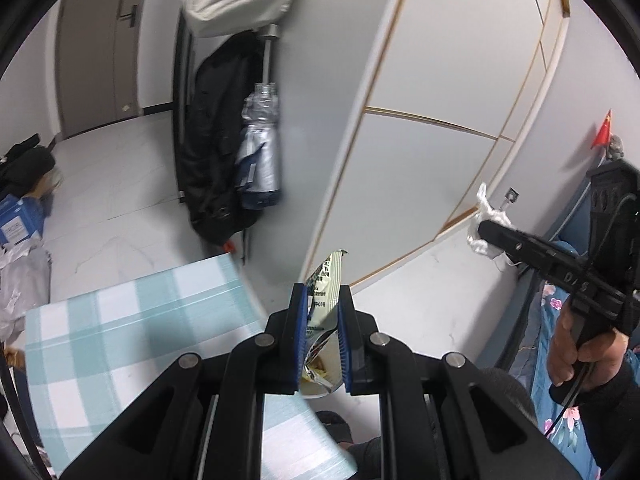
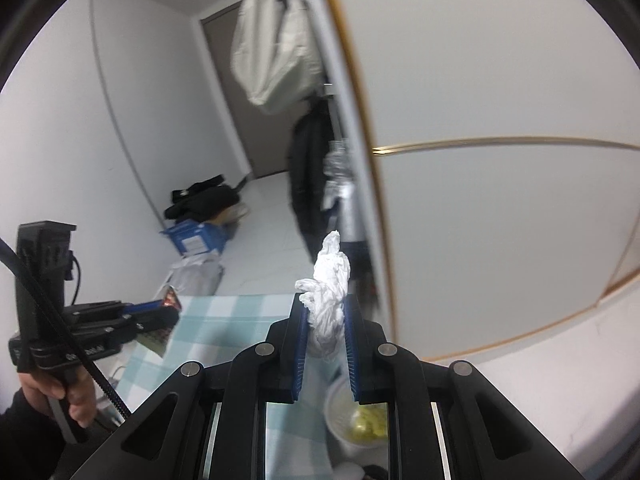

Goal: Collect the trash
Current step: 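Carry the tissue and wrapper over the white bin with both grippers, then open the left gripper over the bin while the right gripper opens to drop the tissue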

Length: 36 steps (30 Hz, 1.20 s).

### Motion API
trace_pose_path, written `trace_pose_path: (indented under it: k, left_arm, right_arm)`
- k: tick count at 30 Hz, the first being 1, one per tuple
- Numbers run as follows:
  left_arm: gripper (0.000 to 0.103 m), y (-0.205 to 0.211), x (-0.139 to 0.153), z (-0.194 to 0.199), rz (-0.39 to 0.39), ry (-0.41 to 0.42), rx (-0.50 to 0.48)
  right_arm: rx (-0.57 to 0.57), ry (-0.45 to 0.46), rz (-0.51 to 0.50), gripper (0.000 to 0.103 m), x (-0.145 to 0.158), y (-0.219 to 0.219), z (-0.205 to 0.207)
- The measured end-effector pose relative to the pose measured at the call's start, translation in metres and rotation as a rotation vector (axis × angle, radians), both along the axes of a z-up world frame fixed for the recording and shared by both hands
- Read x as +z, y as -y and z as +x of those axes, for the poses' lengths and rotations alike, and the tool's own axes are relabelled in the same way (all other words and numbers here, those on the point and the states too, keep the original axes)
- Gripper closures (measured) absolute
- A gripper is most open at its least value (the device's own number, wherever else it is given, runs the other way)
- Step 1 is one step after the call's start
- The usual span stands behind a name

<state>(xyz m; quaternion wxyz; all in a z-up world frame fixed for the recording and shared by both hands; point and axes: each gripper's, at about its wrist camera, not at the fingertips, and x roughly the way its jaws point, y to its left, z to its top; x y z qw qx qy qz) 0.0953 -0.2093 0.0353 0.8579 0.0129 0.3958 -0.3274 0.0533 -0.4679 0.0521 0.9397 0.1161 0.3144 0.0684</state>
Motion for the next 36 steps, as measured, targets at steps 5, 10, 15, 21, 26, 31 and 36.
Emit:
trace_pose_path:
  k: [5,10,15,21,26,31,36]
  left_arm:
    - [0.093,0.030,-0.010,0.009,0.007,-0.024,-0.047]
    - [0.093,0.057,-0.028,0.021,0.027,-0.065,-0.088]
    - [0.093,0.083,-0.058,0.033,0.063,-0.125,-0.120]
    - [0.093,0.110,-0.103,0.047,0.138,-0.215,-0.145]
    - [0.093,0.128,-0.141,0.056,0.192,-0.302,-0.153]
    - [0.093,0.140,-0.169,0.063,0.241,-0.383,-0.156]
    - [0.093,0.153,-0.195,0.071,0.303,-0.458,-0.142]
  right_arm:
    - [-0.065,-0.042,0.018,0.087,-0.022,0.033,0.000]
    - [-0.117,-0.104,0.045,0.087,-0.056,0.060,0.006]
    - [-0.157,-0.182,0.076,0.087,-0.098,0.081,0.012]
    - [-0.181,-0.284,0.123,0.087,-0.155,0.097,0.020]
    - [-0.173,-0.356,0.157,0.087,-0.197,0.101,0.031]
    - [-0.147,-0.413,0.190,0.087,-0.234,0.098,0.044]
    - [-0.120,-0.478,0.238,0.087,-0.274,0.086,0.058]
